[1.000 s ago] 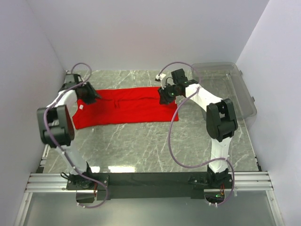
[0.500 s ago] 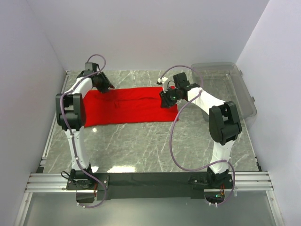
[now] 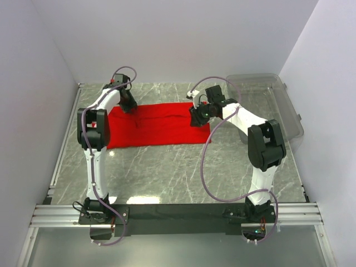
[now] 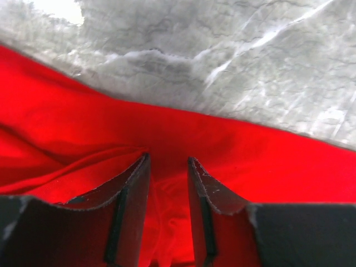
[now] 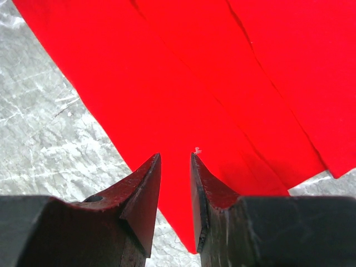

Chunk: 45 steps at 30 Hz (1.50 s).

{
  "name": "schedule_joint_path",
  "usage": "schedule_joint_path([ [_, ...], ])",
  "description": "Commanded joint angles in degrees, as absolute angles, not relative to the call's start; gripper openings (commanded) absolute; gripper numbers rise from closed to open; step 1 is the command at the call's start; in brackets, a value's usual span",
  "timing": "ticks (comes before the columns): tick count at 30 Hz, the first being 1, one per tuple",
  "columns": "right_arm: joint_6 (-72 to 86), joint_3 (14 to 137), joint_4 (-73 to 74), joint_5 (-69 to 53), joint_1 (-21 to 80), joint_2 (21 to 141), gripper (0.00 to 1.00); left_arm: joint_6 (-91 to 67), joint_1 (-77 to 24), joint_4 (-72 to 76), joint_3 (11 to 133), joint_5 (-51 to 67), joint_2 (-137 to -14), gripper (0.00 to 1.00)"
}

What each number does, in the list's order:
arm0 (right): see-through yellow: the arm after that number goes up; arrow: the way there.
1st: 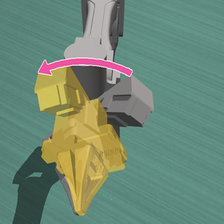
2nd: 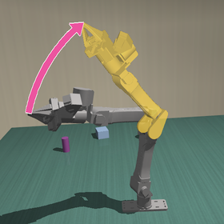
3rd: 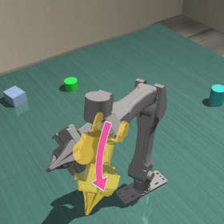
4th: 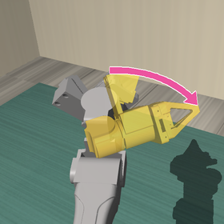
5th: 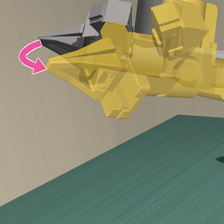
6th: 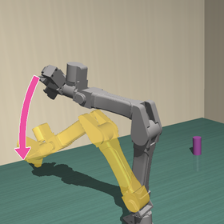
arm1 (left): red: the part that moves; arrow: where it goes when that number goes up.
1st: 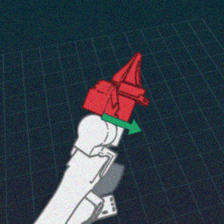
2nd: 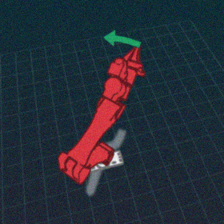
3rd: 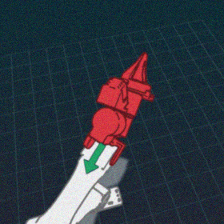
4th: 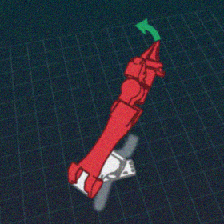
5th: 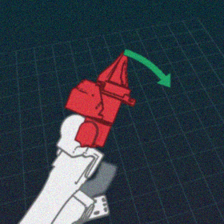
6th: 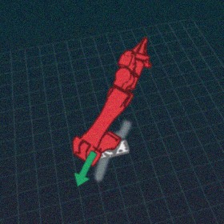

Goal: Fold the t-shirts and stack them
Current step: Fold the tshirt

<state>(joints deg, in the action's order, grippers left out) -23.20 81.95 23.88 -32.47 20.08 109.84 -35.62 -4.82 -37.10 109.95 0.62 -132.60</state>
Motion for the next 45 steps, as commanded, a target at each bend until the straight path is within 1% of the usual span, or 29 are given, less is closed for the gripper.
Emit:
schedule_joint_path([
  [1, -22.9, 81.1, 22.3, -33.0, 19.5, 106.7, 0.35, -34.1, -5.6, -38.3, 111.9, -4.4, -130.5, 0.4],
  [8, -22.6, 80.9, 22.1, -33.3, 19.5, 106.7, 0.35, -33.0, -6.2, -37.1, 110.7, -8.4, -127.5, 0.41],
  [14, -22.6, 80.7, 22.1, -33.3, 19.5, 106.5, 0.35, -33.1, -6.2, -33.8, 107.3, -9.3, -123.8, 0.41],
  [19, -22.6, 80.7, 22.1, -33.3, 19.4, 106.6, 0.35, -33.1, -6.2, -34.3, 107.8, -9.3, -123.2, 0.4],
  [31, -22.6, 80.9, 22.0, -33.1, 19.1, 106.6, 0.35, -34.7, -6.2, -38.5, 106.9, -10.0, -125.4, 0.4],
  [38, -22.3, 81.0, 21.9, -33.3, 18.8, 106.3, 0.35, -35.8, -6.2, -42.3, 111.2, -10.5, -130.2, 0.4],
  [45, -22.6, 81.1, 22.1, -33.2, 18.5, 106.2, 0.35, -35.4, -6.2, -42.6, 112.3, -10.3, -132.0, 0.38],
])
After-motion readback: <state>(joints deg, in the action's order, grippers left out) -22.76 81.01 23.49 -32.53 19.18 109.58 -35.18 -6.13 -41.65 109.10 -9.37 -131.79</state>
